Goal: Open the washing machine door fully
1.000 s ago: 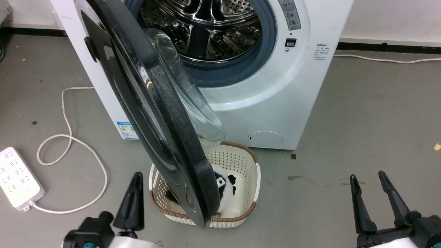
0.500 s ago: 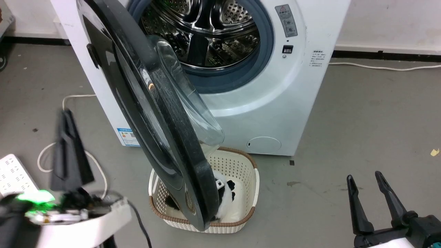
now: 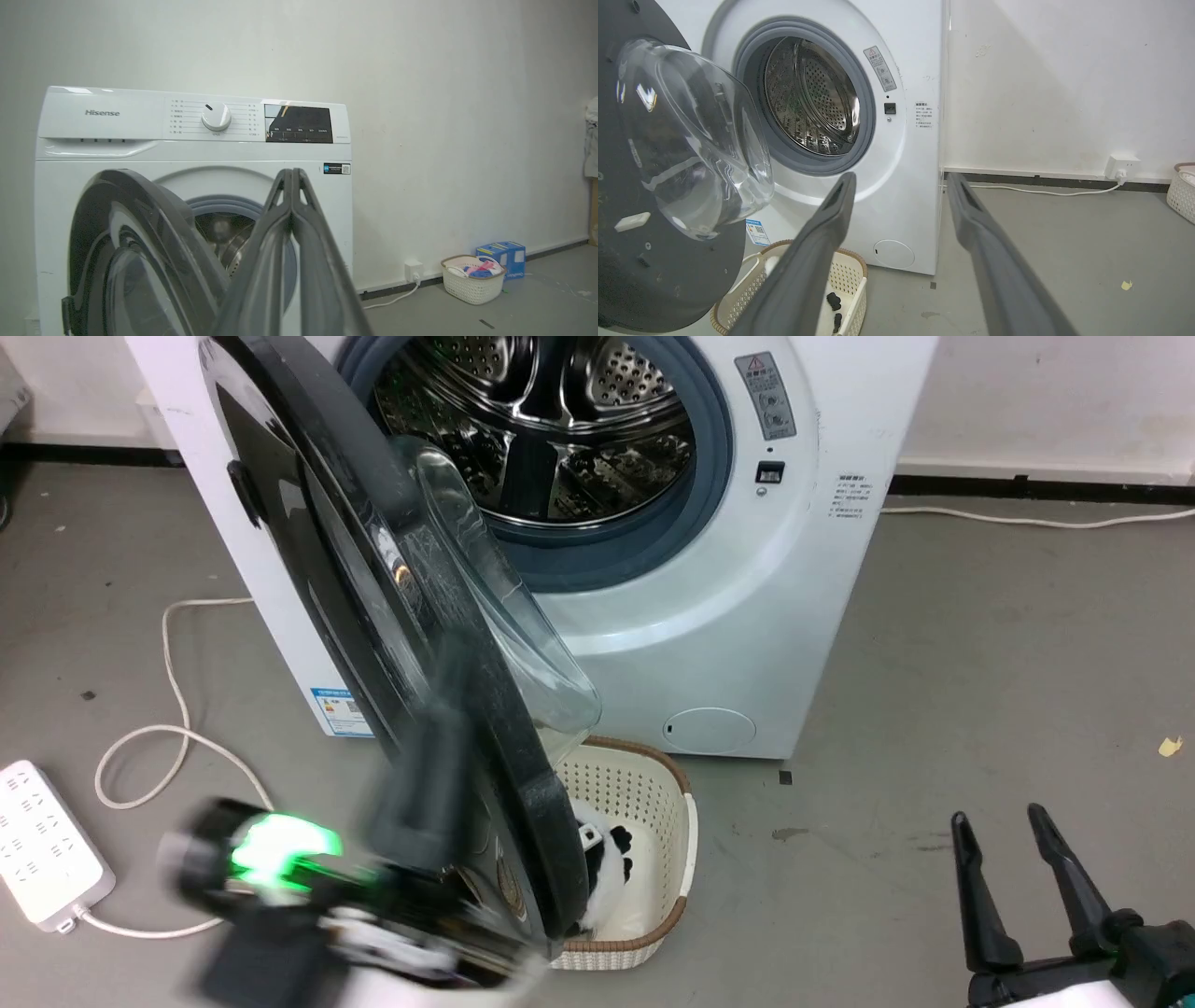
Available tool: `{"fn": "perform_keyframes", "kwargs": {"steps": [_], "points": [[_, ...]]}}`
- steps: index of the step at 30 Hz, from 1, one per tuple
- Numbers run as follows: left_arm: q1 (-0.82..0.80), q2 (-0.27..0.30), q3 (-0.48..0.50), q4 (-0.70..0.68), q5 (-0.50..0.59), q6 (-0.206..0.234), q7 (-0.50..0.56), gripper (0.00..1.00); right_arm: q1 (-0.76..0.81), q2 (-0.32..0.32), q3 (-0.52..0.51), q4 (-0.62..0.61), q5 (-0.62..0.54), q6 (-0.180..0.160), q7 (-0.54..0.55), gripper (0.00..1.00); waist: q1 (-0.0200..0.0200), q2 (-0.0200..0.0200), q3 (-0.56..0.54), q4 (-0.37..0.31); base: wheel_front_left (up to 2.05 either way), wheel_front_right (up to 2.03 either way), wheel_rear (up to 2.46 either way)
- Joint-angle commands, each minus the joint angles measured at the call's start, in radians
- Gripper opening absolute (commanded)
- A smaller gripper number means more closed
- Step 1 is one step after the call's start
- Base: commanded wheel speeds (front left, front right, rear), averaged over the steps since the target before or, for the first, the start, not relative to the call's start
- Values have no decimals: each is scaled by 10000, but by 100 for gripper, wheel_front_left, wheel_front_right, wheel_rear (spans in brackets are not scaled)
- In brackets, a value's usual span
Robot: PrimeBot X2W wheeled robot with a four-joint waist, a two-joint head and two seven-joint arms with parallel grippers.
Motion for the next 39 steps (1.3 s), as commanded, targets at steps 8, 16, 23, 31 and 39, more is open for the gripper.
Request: {"fn": "perform_keyframes", "kwargs": {"steps": [8,16,23,31,39], "points": [[682,-35,-1815,1581,-88,-344,806,0,-126,49,-54,151,132,8,-43,100,0,-1,165,-14,0,0,0],[648,-106,-2262,3784,-592,332,903,0,-197,49,-125,214,225,8,-43,100,0,-1,297,55,0,0,0],[193,-120,-2009,4981,-985,967,544,0,-208,49,-123,267,314,8,-43,100,0,-1,448,247,0,0,0],[186,-97,-1898,5299,-1176,1150,365,0,-143,49,-181,333,337,8,-43,100,0,-1,491,1135,0,0,0],[731,89,-1904,5212,-1375,1220,514,0,33,49,-90,488,402,8,-43,100,0,-1,274,2879,0,0,0]]}}
